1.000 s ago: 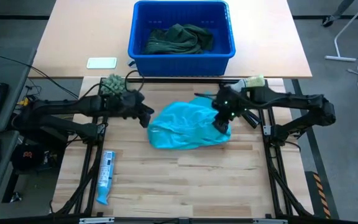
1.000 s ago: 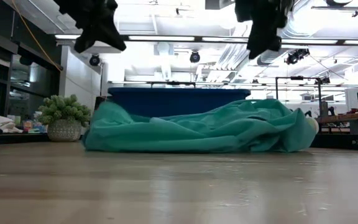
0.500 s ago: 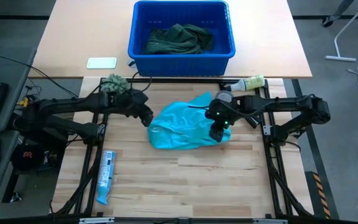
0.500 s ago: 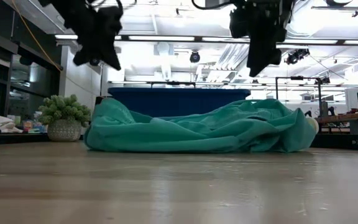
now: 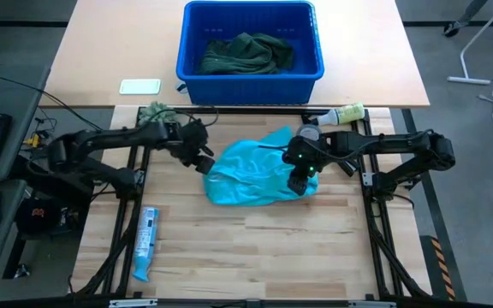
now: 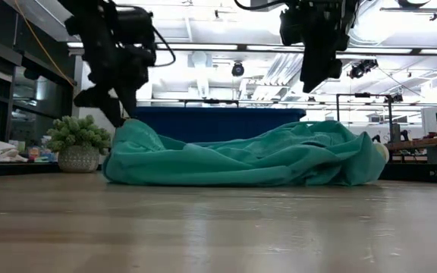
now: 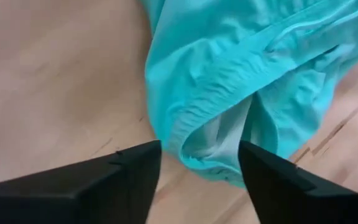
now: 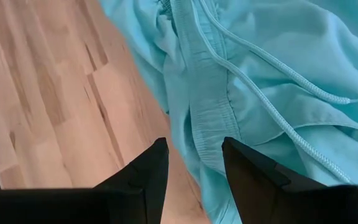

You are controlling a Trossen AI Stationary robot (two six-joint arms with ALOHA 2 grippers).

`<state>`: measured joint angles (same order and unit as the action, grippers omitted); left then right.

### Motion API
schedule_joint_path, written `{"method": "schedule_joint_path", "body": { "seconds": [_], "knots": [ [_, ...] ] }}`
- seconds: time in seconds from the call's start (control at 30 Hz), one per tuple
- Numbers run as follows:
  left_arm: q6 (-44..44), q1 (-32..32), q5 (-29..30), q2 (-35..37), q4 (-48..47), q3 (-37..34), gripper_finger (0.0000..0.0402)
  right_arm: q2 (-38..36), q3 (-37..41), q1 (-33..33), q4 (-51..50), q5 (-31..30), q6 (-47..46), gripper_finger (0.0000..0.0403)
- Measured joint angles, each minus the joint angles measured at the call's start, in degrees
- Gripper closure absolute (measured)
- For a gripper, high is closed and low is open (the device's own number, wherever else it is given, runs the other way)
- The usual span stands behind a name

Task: Fold laundry
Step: Fold the light blue shorts

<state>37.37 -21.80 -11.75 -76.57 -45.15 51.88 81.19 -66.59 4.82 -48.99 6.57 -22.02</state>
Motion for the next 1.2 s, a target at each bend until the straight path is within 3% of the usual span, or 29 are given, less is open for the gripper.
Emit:
{"method": "schedule_joint_path", "body": {
  "seconds": [0.3, 0.47, 0.57, 0.73, 1.0, 1.1, 1.2],
  "knots": [
    [0.03, -0.11, -0.55, -9.51, -0.21, 0.0, 0.017, 0.0, -0.04, 0.0, 0.0, -0.01, 0.02, 0.0266],
    [-1.27, 0.31, -6.03, -14.87, -0.13, -0.02, 0.0177, 0.0, -0.04, 0.0, 0.0, -0.01, 0.02, 0.0266],
    [-3.01, 1.7, -6.17, -17.26, 0.13, -0.02, 0.022, 0.0, -0.04, 0.0, -0.08, -0.01, 0.01, 0.0266],
    [-4.75, 4.07, -5.57, -18.5, 2.08, -0.04, 0.0378, 0.0, -0.04, 0.0, -1.17, 0.0, -2.77, 0.0266],
    [-5.5, 5.18, -2.18, -12.78, 2.67, 1.99, 0.0399, 0.28, -0.09, 0.64, -5.34, -0.71, -6.78, 0.0266],
    [-6.09, 5.27, 1.06, -9.27, 2.83, 3.24, 0.0401, 1.35, -0.11, 1.69, -8.34, -1.96, -4.9, 0.0266],
    [-6.15, 4.95, 5.05, -6.41, 3.05, 3.72, 0.0401, 2.66, -0.1, 1.97, -5.08, -3.04, -1.44, 0.0266]
  ]
}}
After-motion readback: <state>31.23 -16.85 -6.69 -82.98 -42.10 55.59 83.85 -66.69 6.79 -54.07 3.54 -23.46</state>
